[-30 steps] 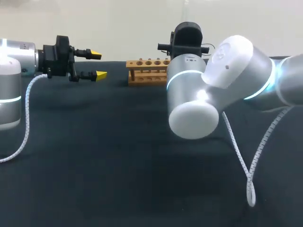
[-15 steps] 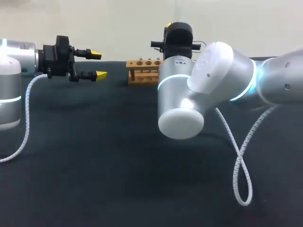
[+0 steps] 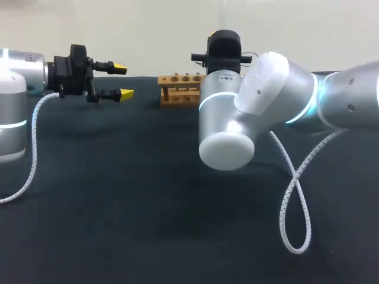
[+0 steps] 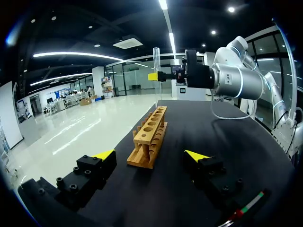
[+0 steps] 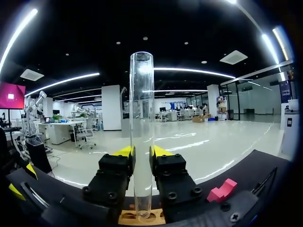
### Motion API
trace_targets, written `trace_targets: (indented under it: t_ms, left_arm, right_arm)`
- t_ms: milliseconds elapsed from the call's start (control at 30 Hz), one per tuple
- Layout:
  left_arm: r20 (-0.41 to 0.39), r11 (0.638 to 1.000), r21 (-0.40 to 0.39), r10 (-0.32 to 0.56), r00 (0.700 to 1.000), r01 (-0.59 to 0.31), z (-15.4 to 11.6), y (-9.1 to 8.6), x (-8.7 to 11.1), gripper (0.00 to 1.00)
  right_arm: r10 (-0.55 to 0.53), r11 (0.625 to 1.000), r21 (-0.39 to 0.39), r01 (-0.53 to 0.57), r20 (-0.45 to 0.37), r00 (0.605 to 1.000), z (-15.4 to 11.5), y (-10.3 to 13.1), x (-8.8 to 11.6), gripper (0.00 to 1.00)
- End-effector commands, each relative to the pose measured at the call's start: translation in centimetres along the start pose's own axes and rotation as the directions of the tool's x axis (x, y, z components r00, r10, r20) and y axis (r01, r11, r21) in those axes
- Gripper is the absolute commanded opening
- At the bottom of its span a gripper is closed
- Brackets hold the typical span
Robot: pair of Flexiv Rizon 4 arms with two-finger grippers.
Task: Grasp the test tube, adjust it, and insert it.
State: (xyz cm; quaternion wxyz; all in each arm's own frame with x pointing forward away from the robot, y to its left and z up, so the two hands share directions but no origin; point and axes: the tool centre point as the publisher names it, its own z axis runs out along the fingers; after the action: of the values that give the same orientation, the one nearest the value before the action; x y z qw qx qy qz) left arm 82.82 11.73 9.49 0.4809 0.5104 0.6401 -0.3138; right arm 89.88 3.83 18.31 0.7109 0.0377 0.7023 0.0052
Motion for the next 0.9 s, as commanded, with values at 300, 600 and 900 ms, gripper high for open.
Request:
trace_targets:
  t_ms: [300, 600, 900]
  left_arm:
    - [0.005, 1.0, -0.005, 0.004, 1.0, -0.004, -0.1, -0.2, 0.1, 1.0]
    - [0.005, 1.0, -0.005, 0.004, 1.0, -0.004, -0.1, -0.2, 0.1, 1.0]
    - [0.005, 1.0, -0.005, 0.004, 1.0, -0.004, -0.1, -0.2, 0.1, 1.0]
  right_arm:
    - [-0.01, 1.0, -0.005, 0.01, -0.015, 1.0, 0.4, -0.2, 0.8, 0.0]
    - [-0.006, 1.0, 0.003, 0.006, -0.036, 0.999, 0.4, -0.3, 2.0, 0.0]
    - [-0.006, 1.0, 0.008, 0.006, -0.053, 0.999, 0.6, -0.2, 3.2, 0.0]
